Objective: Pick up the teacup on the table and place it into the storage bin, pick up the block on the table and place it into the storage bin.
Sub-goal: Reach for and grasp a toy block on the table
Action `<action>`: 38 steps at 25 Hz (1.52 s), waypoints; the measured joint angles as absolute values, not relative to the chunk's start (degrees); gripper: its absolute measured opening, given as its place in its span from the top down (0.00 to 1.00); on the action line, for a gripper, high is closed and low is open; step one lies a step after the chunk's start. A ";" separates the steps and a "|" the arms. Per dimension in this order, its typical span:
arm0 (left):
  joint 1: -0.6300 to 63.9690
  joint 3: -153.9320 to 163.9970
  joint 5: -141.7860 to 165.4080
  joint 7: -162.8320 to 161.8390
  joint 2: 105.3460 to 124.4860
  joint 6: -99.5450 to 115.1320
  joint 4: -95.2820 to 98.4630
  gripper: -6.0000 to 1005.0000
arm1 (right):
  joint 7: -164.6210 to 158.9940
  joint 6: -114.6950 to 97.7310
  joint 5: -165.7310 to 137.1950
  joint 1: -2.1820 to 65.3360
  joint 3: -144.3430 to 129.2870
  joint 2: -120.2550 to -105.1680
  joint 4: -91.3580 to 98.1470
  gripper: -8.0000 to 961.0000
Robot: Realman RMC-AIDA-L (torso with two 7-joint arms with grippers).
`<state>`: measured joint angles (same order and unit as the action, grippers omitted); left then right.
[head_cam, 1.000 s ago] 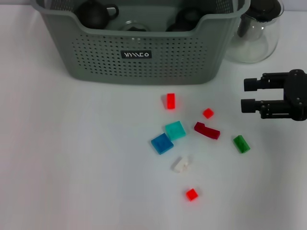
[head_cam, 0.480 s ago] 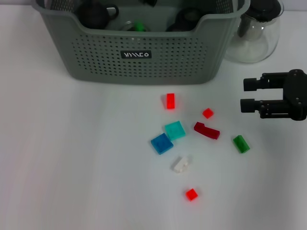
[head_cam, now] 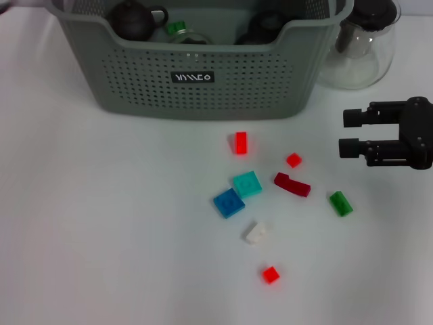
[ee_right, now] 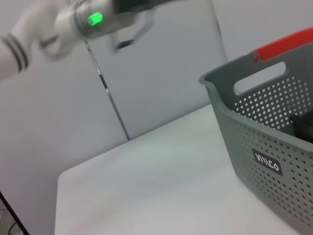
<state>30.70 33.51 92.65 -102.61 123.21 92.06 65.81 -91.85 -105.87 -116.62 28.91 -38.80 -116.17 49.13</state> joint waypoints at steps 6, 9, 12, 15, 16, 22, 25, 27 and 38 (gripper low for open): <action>20.22 22.65 92.16 -77.38 124.62 110.01 56.53 0.22 | -91.92 -105.72 -116.54 29.25 -38.72 -116.24 49.14 0.29; 17.43 23.95 101.12 -67.41 124.74 110.77 50.11 0.24 | -92.15 -105.56 -116.40 29.37 -38.73 -116.26 49.14 0.29; 18.12 23.96 111.16 -57.96 124.79 107.96 40.11 0.25 | -92.18 -105.73 -116.29 29.38 -38.63 -116.25 49.14 0.29; 20.64 24.40 118.94 -49.51 124.78 100.51 29.33 0.27 | -92.23 -105.90 -116.29 29.42 -38.59 -116.28 49.13 0.29; 21.63 24.61 120.59 -47.44 124.78 97.44 25.90 0.27 | -92.26 -105.92 -116.28 29.43 -38.58 -116.28 49.13 0.29; 25.45 24.63 123.13 -38.22 124.79 84.84 13.96 0.30 | -92.94 -105.98 -116.26 29.52 -38.58 -116.28 49.22 0.29; 26.16 24.61 123.67 -33.36 124.80 80.74 10.51 0.33 | -92.97 -105.99 -116.26 29.53 -38.58 -116.23 49.21 0.29; 26.36 24.57 123.81 -31.12 124.81 78.40 8.98 0.34 | -92.98 -106.00 -116.25 29.54 -38.58 -116.22 49.17 0.29; 26.59 24.32 121.65 -25.65 124.80 73.71 6.82 0.37 | -92.99 -105.92 -116.28 29.53 -38.58 -116.10 49.13 0.29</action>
<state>26.59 24.32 121.65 -25.65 124.80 73.72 6.82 -92.99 -105.92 -116.28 29.53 -38.58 -116.10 49.13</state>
